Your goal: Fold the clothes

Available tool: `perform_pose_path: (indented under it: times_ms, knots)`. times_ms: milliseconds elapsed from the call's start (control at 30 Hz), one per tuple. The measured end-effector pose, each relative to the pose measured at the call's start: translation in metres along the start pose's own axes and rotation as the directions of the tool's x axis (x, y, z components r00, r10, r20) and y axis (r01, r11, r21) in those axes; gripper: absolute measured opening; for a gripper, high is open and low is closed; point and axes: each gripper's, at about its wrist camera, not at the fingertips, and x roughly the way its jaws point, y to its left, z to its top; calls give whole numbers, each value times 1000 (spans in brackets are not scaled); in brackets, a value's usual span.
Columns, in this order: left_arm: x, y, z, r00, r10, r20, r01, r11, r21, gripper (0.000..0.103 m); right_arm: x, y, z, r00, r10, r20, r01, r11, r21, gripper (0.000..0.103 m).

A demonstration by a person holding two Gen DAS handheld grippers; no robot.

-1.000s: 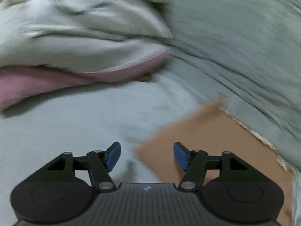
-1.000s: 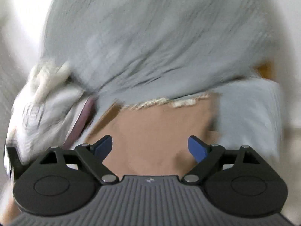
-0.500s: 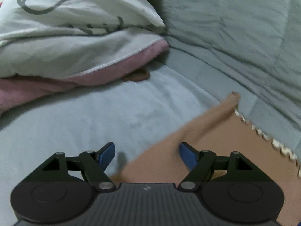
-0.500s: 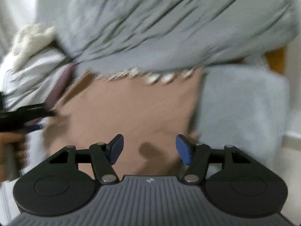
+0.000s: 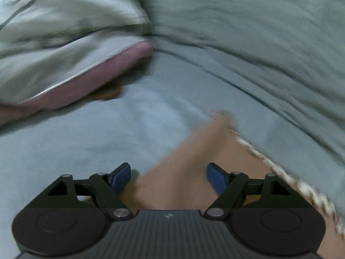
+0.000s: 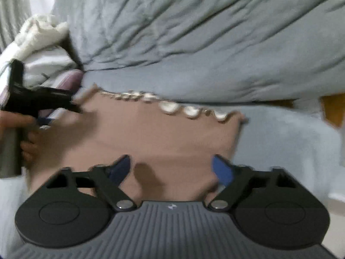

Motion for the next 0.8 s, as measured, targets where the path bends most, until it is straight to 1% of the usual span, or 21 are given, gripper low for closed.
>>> perform_pose_path:
  times_ms: [67, 100, 133, 167, 200, 233, 267, 300, 367, 433, 467, 500, 533, 567, 600, 633, 700, 733, 800]
  knots:
    - [-4, 15, 2, 1000, 1, 2, -1, 999, -36, 79, -5, -7, 2, 1000, -8, -1, 8, 997, 78, 60]
    - [-12, 20, 3, 1000, 3, 25, -2, 998, -55, 79, -7, -8, 4, 1000, -25, 0, 25, 994, 103, 60]
    - [-17, 22, 4, 999, 4, 37, -1, 998, -62, 78, -8, -1, 5, 998, -68, 4, 67, 993, 100, 75]
    - [-29, 22, 6, 998, 4, 69, 0, 998, -56, 78, -10, 5, 7, 991, -130, 22, 127, 987, 97, 83]
    - [-45, 23, 9, 994, 5, 110, 0, 999, -47, 78, -17, 10, 9, 971, -229, 66, 222, 970, 95, 87]
    - [-50, 23, 9, 992, 4, 125, 1, 999, -43, 79, -24, 13, 10, 950, -295, 105, 285, 953, 101, 87]
    - [-60, 24, 10, 990, -1, 143, 7, 999, -38, 80, -34, 12, 12, 948, -285, 141, 268, 955, 126, 87]
    - [-71, 28, 9, 990, -6, 143, 11, 999, -38, 80, -44, 9, 14, 951, -252, 179, 223, 961, 166, 88]
    - [-92, 38, 7, 992, -8, 129, 13, 999, -38, 80, -47, 12, 16, 957, -224, 187, 187, 963, 194, 88]
    - [-110, 48, 2, 989, 9, 151, -5, 1000, -26, 81, -52, 22, 15, 962, -202, 181, 157, 959, 235, 88]
    - [-124, 59, -5, 986, 27, 165, -24, 999, -22, 81, -57, 25, 13, 968, -177, 178, 131, 962, 241, 88]
    - [-140, 72, -14, 983, 48, 179, -45, 999, -19, 81, -68, 29, 10, 976, -131, 172, 87, 967, 241, 88]
    - [-146, 78, -18, 982, 55, 183, -53, 998, -19, 81, -77, 36, 7, 983, -77, 167, 38, 973, 226, 88]
    - [-158, 90, -30, 981, 64, 180, -62, 998, -22, 81, -81, 53, 5, 987, -9, 160, -20, 983, 181, 88]
    - [-179, 109, -48, 980, 80, 183, -75, 997, -31, 81, -84, 70, 2, 987, 59, 149, -79, 988, 136, 88]
    - [-199, 126, -64, 975, 105, 195, -99, 994, -40, 81, -88, 87, -1, 984, 119, 135, -133, 987, 95, 89]
    - [-235, 158, -93, 962, 161, 222, -152, 987, -60, 81, -96, 120, -9, 972, 212, 100, -216, 976, 29, 90]
    - [-250, 171, -106, 952, 194, 235, -184, 981, -66, 82, -100, 137, -13, 963, 259, 78, -259, 966, -9, 90]
    - [-284, 199, -137, 927, 271, 258, -259, 963, -78, 83, -110, 175, -24, 935, 354, 19, -350, 931, -106, 90]
